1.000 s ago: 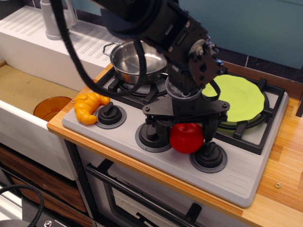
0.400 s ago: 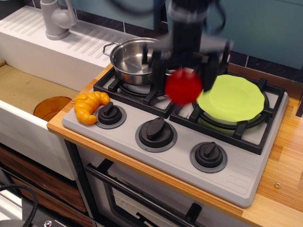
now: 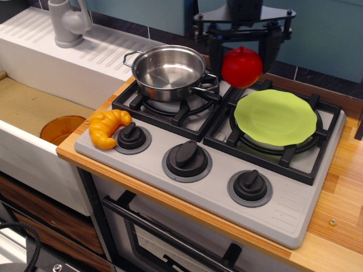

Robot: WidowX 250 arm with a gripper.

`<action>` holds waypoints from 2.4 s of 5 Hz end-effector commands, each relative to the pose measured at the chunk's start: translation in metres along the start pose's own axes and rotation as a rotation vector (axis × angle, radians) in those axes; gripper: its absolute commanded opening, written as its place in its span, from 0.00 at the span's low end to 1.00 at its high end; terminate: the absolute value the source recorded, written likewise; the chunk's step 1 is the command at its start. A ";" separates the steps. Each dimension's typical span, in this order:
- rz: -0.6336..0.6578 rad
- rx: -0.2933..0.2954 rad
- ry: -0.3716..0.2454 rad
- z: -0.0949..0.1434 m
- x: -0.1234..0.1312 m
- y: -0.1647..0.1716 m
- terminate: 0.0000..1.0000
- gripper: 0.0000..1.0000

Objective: Put apple on plate and crossaint in pot or pan on stove

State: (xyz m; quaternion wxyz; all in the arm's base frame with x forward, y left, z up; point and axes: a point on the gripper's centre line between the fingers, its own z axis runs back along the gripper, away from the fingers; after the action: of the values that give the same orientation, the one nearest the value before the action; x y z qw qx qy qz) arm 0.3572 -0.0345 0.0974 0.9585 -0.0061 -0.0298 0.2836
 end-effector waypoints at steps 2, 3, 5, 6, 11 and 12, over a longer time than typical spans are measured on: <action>0.052 -0.073 -0.062 -0.011 0.007 -0.034 0.00 0.00; 0.050 -0.051 -0.074 -0.012 0.001 -0.038 0.00 0.00; 0.039 -0.046 -0.060 -0.005 0.001 -0.035 0.00 1.00; 0.031 -0.044 -0.043 0.004 0.001 -0.030 0.00 1.00; -0.213 0.125 0.035 0.082 0.043 0.048 0.00 1.00; -0.213 0.125 0.035 0.082 0.043 0.048 0.00 1.00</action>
State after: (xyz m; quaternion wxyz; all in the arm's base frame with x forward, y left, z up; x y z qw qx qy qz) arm 0.3537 0.0318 0.1451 0.9800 0.0590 0.0558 0.1818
